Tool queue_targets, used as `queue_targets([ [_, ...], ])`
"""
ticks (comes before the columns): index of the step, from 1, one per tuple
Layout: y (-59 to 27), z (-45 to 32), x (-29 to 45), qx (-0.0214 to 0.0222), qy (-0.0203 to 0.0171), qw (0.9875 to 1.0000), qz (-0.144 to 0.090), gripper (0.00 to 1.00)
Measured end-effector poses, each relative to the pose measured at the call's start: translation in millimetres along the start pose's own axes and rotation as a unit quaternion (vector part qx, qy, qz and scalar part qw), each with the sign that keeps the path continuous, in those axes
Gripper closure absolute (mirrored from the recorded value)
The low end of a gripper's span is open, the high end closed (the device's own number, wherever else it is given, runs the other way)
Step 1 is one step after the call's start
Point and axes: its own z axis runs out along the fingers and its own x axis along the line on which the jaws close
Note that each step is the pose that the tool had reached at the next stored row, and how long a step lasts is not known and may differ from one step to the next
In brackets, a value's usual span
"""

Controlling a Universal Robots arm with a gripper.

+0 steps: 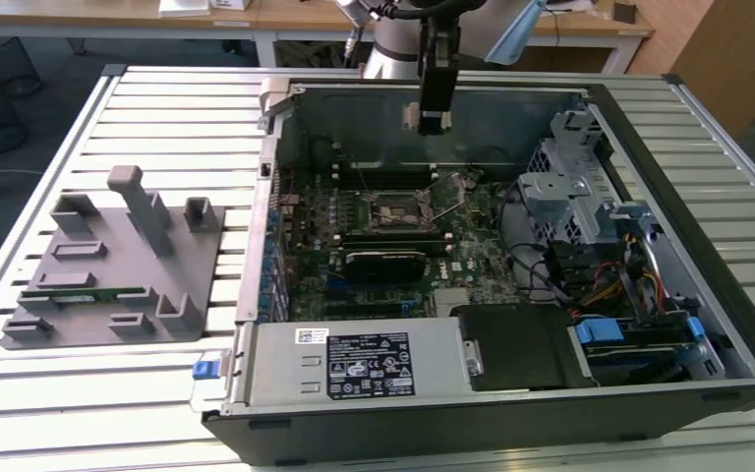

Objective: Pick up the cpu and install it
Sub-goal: 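Place the cpu into insertion slot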

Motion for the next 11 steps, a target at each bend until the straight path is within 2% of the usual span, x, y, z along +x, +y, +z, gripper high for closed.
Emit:
queue_targets([
  [6, 0.1, 0.1, 0.2, -0.0002, -0.0010, 0.9997, 0.022, 0.47],
  [9, 0.0, 0.1, 0.2, 0.0003, -0.0012, 0.9997, 0.022, 0.47],
  [11, 0.0, 0.2, 0.2, 0.0005, -0.0006, 1.0000, 0.010, 0.47],
])
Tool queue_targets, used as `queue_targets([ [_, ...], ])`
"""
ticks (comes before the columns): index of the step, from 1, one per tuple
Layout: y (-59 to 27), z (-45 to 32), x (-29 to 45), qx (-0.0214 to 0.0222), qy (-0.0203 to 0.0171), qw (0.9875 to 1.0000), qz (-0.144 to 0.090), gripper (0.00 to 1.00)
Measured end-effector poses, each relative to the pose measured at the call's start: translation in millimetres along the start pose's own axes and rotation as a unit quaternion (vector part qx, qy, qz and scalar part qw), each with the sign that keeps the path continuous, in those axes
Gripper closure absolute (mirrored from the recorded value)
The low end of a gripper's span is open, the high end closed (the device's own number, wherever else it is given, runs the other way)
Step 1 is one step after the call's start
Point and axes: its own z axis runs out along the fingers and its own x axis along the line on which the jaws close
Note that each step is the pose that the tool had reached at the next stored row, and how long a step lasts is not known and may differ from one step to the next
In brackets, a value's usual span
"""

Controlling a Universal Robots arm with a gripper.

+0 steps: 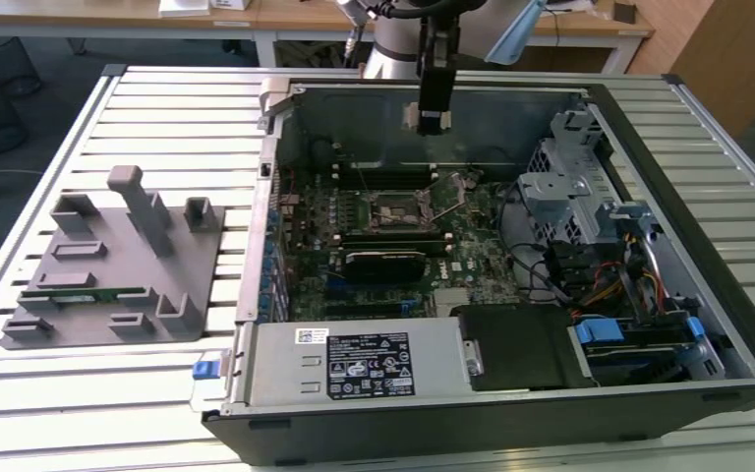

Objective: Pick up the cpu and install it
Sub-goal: 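Place the cpu into insertion slot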

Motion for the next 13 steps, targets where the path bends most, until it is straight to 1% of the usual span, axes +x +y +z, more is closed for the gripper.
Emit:
queue_targets([
  [3, 0.0, 0.2, 0.0, 0.0003, 0.0011, 0.9996, -0.028, 0.47],
  [7, -0.1, 1.0, 0.0, 0.0007, 0.0026, 0.9981, -0.062, 0.47],
  [9, -0.1, 1.3, 0.0, 0.0007, 0.0029, 0.9977, -0.068, 0.47],
  [13, -0.1, 1.6, 0.0, 0.0007, 0.0029, 0.9977, -0.068, 0.47],
])
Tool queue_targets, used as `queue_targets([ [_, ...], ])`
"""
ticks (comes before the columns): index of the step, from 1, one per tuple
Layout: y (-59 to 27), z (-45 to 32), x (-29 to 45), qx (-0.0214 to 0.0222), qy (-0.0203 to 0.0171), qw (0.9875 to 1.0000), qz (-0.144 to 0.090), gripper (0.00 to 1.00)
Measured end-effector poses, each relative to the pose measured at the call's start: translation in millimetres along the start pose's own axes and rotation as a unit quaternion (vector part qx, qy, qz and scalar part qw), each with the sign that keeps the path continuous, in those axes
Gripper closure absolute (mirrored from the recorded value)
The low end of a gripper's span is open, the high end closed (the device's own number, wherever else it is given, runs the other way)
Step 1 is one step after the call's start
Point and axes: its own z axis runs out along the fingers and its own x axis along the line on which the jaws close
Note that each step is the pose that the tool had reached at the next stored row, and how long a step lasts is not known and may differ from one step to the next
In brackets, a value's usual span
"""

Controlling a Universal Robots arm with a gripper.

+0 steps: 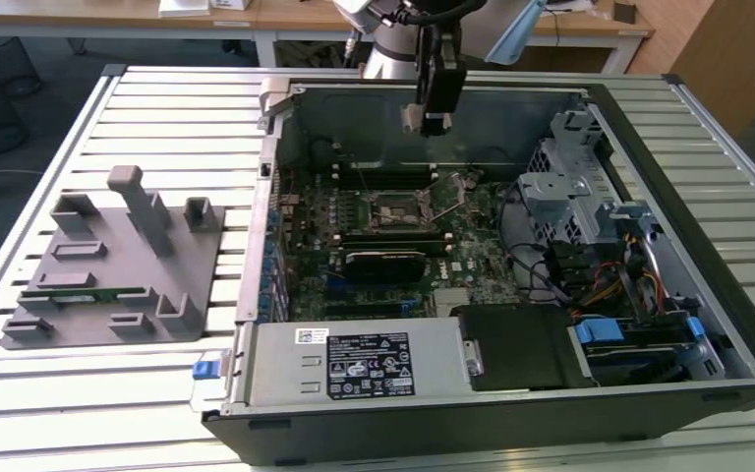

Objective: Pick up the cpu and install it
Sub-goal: 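Place the cpu into insertion slot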

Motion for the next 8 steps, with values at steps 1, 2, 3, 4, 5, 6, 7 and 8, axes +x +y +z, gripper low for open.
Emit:
queue_targets([
  [1, 0.0, 0.2, 0.0, 0.0000, 0.0001, 1.0000, 0.000, 0.47],
  [2, 0.0, 0.4, 0.0, 0.0000, 0.0001, 1.0000, 0.000, 0.47],
  [3, 0.0, 0.6, 0.0, 0.0000, 0.0000, 1.0000, 0.000, 0.47],
  [4, 0.0, 1.0, 0.0, 0.0000, 0.0000, 1.0000, 0.000, 0.47],
  [5, -0.1, 1.2, 0.0, 0.0000, 0.0000, 1.0000, 0.000, 0.47],
  [6, -0.1, 1.4, 0.0, 0.0000, 0.0000, 1.0000, 0.000, 0.47],
  [7, -0.1, 1.5, 0.0, 0.0000, 0.0000, 1.0000, 0.000, 0.47],
  [8, -0.1, 1.7, 0.0, 0.0000, 0.0000, 1.0000, 0.000, 0.47],
])
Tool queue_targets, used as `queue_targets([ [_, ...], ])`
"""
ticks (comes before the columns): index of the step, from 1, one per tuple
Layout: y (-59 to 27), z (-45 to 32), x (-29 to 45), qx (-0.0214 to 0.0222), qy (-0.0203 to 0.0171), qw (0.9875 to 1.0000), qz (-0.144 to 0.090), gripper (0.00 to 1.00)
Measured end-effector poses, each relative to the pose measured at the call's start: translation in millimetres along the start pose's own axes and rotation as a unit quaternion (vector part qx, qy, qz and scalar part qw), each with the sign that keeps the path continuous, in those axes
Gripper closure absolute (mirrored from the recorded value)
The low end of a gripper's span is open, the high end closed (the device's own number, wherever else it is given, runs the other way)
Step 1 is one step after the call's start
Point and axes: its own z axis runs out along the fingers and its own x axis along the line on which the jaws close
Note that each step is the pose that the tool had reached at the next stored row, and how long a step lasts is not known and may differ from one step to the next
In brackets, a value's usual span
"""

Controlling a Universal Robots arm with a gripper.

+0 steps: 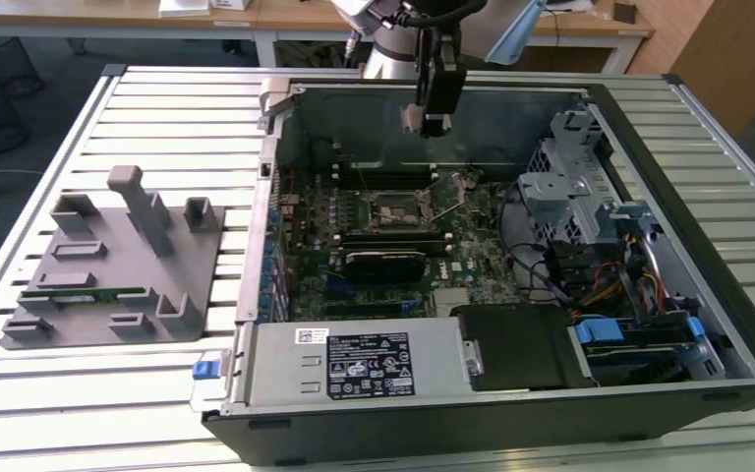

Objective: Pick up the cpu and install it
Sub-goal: 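Place the cpu into insertion slot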

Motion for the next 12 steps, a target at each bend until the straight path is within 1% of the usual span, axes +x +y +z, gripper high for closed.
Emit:
queue_targets([
  [12, -0.1, 2.8, 0.0, 0.0000, 0.0000, 1.0000, 0.000, 0.47],
])
